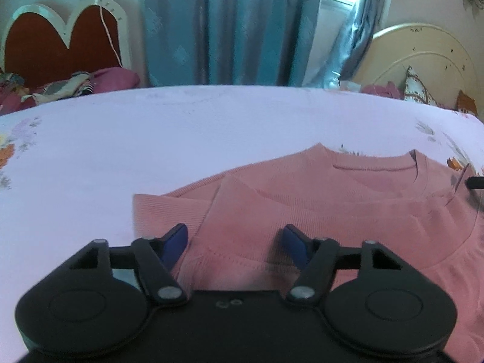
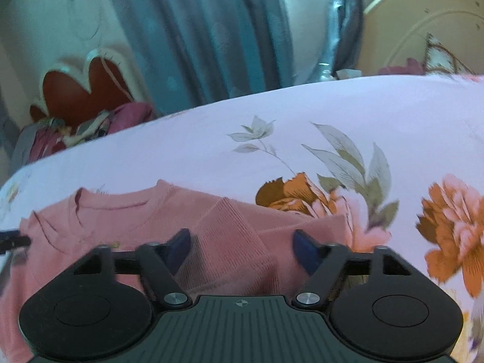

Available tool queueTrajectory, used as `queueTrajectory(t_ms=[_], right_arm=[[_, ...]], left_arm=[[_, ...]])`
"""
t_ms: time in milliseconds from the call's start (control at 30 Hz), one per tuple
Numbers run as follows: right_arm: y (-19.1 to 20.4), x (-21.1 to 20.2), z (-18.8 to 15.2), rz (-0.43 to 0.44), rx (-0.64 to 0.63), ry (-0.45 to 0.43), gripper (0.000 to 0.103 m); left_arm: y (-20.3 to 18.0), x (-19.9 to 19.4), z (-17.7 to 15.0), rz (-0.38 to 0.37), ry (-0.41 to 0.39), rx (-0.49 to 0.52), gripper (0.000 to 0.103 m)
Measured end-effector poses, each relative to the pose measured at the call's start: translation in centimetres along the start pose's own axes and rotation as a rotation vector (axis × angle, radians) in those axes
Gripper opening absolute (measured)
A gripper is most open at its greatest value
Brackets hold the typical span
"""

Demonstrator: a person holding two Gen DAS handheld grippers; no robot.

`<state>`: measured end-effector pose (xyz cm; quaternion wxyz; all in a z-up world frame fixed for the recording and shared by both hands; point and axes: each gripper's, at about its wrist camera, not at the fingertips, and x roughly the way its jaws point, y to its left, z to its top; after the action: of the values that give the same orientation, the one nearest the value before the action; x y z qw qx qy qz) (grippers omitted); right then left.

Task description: Fold small clothes

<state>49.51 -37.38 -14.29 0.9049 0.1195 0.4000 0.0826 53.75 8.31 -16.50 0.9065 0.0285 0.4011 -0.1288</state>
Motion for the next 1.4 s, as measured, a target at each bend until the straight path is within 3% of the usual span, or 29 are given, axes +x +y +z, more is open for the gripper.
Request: queueTrajectory(t_ms=[133, 167, 200, 233, 300, 400, 567, 600, 667, 767, 933, 967, 1033, 1067, 1100, 1167, 1200, 1233, 1367, 1400], right_arm=[[0.5, 1.1, -0.3, -0.004, -0.091, 0.025, 0.054], [0.5, 1.3, -0.3, 0.000, -0.104, 0.026, 0.049], [0.5, 1.4, -0.3, 0.003, -0.115, 0.029, 0.038], [0.5, 1.4, -0.3, 0.007, -0.124, 0.030, 0.034], [0.7, 1.3, -0.3, 0.033, -0.131, 0.035, 0.013], [1.1, 0.2, -0.4, 0.026, -0.153, -0.013, 0.012], [0.3, -2.6, 0.7, -0.002, -0.048, -0.174, 0.011], [0.3, -2.9, 0.9, -0.023, -0.043, -0.200, 0.000], [0.3, -3.0, 1.2, -0.086, -0.027, -0.229, 0.000], [-0.2, -1.2, 1.0, -0.141, 0.006, -0.176, 0.000], [-1.2, 0.0, 0.1, -0.014, 0.076, -0.062, 0.000], [-1.2, 0.0, 0.2, -0.013, 0.069, -0.054, 0.005], [-1.4, -0.2, 0.6, -0.010, 0.064, -0.068, 0.039], [-1.3, -0.4, 0.7, -0.009, 0.070, -0.093, 0.074], [-1.2, -0.6, 0.8, 0.003, 0.069, -0.120, 0.080], [-0.5, -0.2, 1.0, 0.003, 0.054, -0.104, 0.076], [-0.2, 0.2, 0.9, 0.001, 0.039, -0.091, 0.058], [0.1, 0.8, 0.8, -0.007, 0.024, -0.066, 0.051], [1.1, 2.8, -0.1, -0.039, -0.048, -0.012, 0.048], [1.5, 2.8, -0.1, -0.043, -0.066, -0.014, 0.032]], left_arm=[[0.4, 0.5, -0.2, -0.023, 0.001, -0.003, 0.050], [0.5, 0.4, -0.2, -0.029, -0.001, -0.001, 0.046], [0.5, 0.3, -0.3, -0.034, -0.005, 0.004, 0.035], [0.5, 0.2, -0.2, -0.039, -0.010, 0.008, 0.022], [0.4, -0.2, -0.2, -0.055, -0.021, 0.007, 0.017], [-0.1, -1.1, -0.5, -0.045, -0.072, 0.034, 0.015], [0.6, -3.5, 0.1, 0.008, -0.218, -0.059, 0.014], [0.7, -3.6, 0.4, 0.034, -0.239, -0.074, 0.014], [1.2, -3.4, 0.9, 0.086, -0.260, -0.122, 0.013], [0.8, -1.8, 0.9, 0.116, -0.211, -0.116, 0.013], [0.0, -0.5, -0.3, 0.119, -0.148, -0.074, 0.014], [0.4, -0.7, -0.5, 0.119, -0.141, -0.070, 0.014], [0.7, -0.7, -0.5, 0.118, -0.128, -0.070, 0.016], [0.9, -0.9, -0.6, 0.116, -0.124, -0.073, 0.017], [1.0, -0.8, -0.6, 0.117, -0.124, -0.073, 0.018], [0.9, -0.7, -0.7, 0.116, -0.113, -0.065, 0.019], [1.0, -0.7, -0.8, 0.115, -0.110, -0.060, 0.021], [0.9, -0.6, -0.8, 0.116, -0.109, -0.057, 0.023], [0.8, -0.4, -1.2, 0.117, -0.107, -0.045, 0.026], [0.8, -0.4, -1.2, 0.118, -0.107, -0.043, 0.027]])
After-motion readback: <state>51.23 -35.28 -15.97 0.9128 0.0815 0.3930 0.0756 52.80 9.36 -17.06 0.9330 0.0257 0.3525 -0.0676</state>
